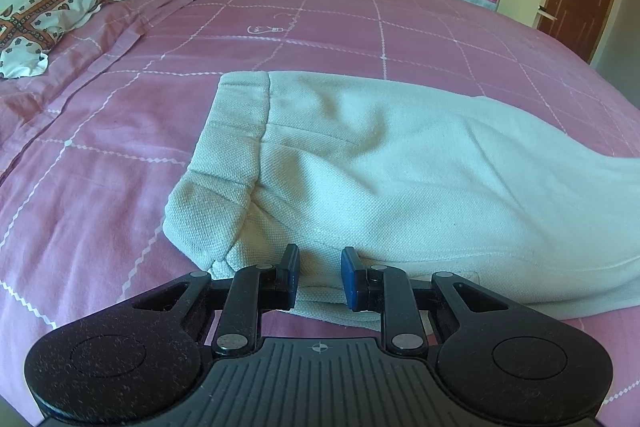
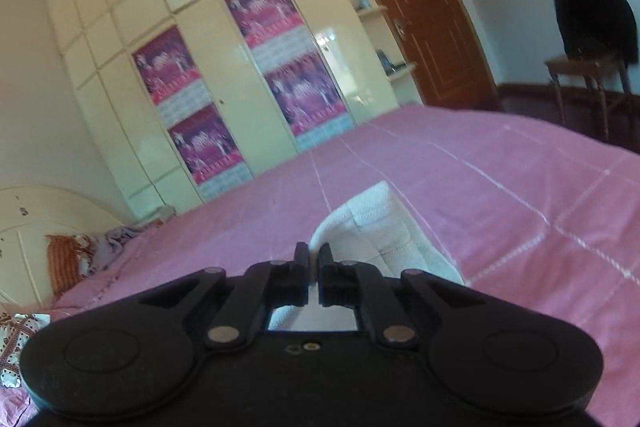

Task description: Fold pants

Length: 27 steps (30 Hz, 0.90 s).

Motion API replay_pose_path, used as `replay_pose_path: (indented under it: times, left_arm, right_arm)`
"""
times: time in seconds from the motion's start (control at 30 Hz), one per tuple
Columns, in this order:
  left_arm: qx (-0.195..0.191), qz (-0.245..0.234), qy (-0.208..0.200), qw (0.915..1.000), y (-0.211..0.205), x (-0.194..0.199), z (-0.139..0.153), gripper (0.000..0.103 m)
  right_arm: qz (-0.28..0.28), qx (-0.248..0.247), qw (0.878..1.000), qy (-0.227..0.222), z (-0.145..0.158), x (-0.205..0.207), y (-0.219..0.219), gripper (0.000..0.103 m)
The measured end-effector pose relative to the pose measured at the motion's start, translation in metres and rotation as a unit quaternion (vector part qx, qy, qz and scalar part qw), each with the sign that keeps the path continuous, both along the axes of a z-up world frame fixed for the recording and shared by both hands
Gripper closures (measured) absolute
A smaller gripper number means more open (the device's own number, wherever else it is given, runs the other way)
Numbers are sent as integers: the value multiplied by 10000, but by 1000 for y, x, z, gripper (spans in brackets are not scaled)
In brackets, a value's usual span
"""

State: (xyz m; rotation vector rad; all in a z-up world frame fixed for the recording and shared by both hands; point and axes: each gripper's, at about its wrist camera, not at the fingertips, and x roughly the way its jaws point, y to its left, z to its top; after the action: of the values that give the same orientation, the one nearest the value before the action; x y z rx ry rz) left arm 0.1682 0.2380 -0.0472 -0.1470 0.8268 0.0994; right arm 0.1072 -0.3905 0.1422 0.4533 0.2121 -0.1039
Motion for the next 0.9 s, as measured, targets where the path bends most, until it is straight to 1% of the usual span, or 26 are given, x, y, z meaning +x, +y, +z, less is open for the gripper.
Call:
replay_pose_path:
  times: [0.03, 0.07, 0.1, 0.13, 0.17, 0.2, 0.23, 0.27, 0.3, 0.37, 0.4, 0.43, 0.47, 0.5, 0.53, 0.57, 0.63, 0.67, 0.7, 0.77, 0.8, 0.87, 0.9]
  left_arm:
    - [-12, 5, -15, 10000, 0, -1, 0, 80]
    - [-22, 2, -28, 10000, 1, -1, -1, 80]
    - [-35, -1, -37, 10000, 1, -2, -1, 80]
    - [-49, -2, -45, 10000, 2, -2, -1, 80]
    - [-58, -7, -52, 10000, 3, -3, -1, 80]
    - [-61, -16, -52, 10000, 3, -3, -1, 80]
    - [-66, -21, -48, 10000, 4, -3, -1, 80]
    - [-74, -23, -39, 10000, 4, -3, -1, 80]
    - [-80, -22, -28, 10000, 4, -2, 0, 80]
    - [-79, -15, -9, 10000, 4, -1, 1, 80]
    - [-71, -11, -4, 10000, 4, -1, 1, 80]
    - [-58, 0, -10, 10000, 4, -1, 3, 80]
    - [-44, 25, -34, 10000, 3, -2, 6, 80]
    - [-40, 70, -103, 9999, 2, -6, 11, 80]
    - [-34, 130, -238, 9996, 2, -11, 17, 80]
    - [-12, 223, -434, 9988, 3, -20, 24, 80]
    - [34, 525, -687, 9962, 9, -35, 33, 79]
    - [4, 730, -793, 9942, 15, -43, 36, 70]
    - [-17, 978, -880, 9913, 22, -50, 38, 47]
    - [-130, 1425, -1018, 9845, 39, -59, 38, 24]
    - [-275, 1510, -1001, 9831, 46, -60, 36, 24]
    - [-657, 1487, -940, 9822, 56, -56, 31, 25]
    - [-796, 1446, -934, 9819, 57, -51, 28, 29]
  right_arm:
    - [13, -61, 9998, -176, 1, -11, 0, 99]
    - [-7, -103, 9997, -229, -2, -18, -3, 99]
    - [-75, -55, 9999, -122, -11, -21, -9, 99]
    - [-208, 115, 9996, 166, -27, -25, -18, 99]
    - [-346, 331, 9973, 549, -46, -25, -29, 99]
    - [-513, 510, 9922, 1012, -69, -24, -37, 99]
    - [-682, 757, 9821, 1583, -97, -25, -45, 99]
    - [-747, 1048, 9702, 2053, -122, -23, -53, 99]
    - [-776, 1272, 9636, 2218, -140, -23, -58, 99]
    - [-841, 1577, 9652, 1911, -151, -31, -63, 101]
    - [-881, 1643, 9645, 1871, -152, -31, -64, 101]
    - [-906, 1608, 9648, 1876, -150, -29, -62, 99]
    - [-899, 1516, 9660, 1889, -149, -28, -59, 95]
    - [-884, 1460, 9667, 1904, -146, -27, -58, 94]
    - [-903, 1358, 9677, 1923, -143, -28, -56, 88]
    - [-1011, 1197, 9691, 1904, -139, -31, -54, 81]
    - [-1254, 774, 9724, 1811, -129, -40, -46, 74]
    - [-1283, 518, 9751, 1733, -124, -43, -41, 74]
    - [-1222, 345, 9780, 1654, -119, -44, -37, 74]
    - [-1058, -25, 9838, 1446, -107, -39, -23, 73]
    - [-917, -165, 9863, 1365, -101, -33, -16, 73]
    - [-417, -302, 9905, 1275, -90, -11, 3, 72]
    - [-126, -362, 9911, 1273, -86, 4, 16, 72]
